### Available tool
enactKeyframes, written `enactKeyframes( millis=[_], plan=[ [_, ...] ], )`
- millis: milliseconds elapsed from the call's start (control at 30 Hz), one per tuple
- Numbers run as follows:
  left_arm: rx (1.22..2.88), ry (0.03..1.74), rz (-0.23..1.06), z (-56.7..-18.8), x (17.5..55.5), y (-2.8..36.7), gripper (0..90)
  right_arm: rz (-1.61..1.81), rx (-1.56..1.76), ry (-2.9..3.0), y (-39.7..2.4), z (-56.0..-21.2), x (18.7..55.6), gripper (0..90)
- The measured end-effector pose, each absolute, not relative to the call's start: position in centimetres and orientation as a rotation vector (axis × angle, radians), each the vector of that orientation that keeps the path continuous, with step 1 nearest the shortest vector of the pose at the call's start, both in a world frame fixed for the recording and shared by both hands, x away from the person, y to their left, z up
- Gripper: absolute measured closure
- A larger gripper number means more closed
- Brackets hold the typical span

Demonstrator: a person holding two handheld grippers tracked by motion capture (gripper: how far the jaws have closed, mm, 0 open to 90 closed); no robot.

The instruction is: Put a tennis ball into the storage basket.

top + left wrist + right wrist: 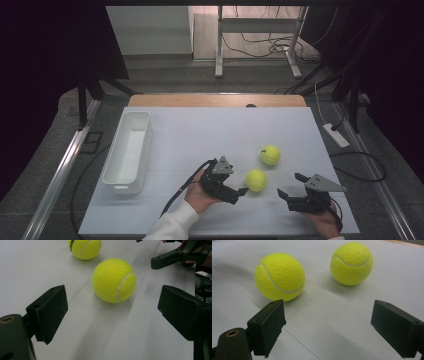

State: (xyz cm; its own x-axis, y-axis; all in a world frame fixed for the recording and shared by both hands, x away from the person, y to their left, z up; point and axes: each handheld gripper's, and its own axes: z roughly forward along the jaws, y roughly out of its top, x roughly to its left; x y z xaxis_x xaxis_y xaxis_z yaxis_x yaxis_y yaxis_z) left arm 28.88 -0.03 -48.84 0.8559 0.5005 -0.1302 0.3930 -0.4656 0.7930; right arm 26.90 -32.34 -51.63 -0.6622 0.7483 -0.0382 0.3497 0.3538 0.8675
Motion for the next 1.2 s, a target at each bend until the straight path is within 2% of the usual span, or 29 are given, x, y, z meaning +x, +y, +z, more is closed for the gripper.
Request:
enactKeyframes(
  millis=[1200],
  plan=[
    [2.158,0.613,0.102,-49.9,30.3,-3.3,10.0,1.252,0.972,2.184,-32.5,-51.7,26.9,11.9]
  ],
)
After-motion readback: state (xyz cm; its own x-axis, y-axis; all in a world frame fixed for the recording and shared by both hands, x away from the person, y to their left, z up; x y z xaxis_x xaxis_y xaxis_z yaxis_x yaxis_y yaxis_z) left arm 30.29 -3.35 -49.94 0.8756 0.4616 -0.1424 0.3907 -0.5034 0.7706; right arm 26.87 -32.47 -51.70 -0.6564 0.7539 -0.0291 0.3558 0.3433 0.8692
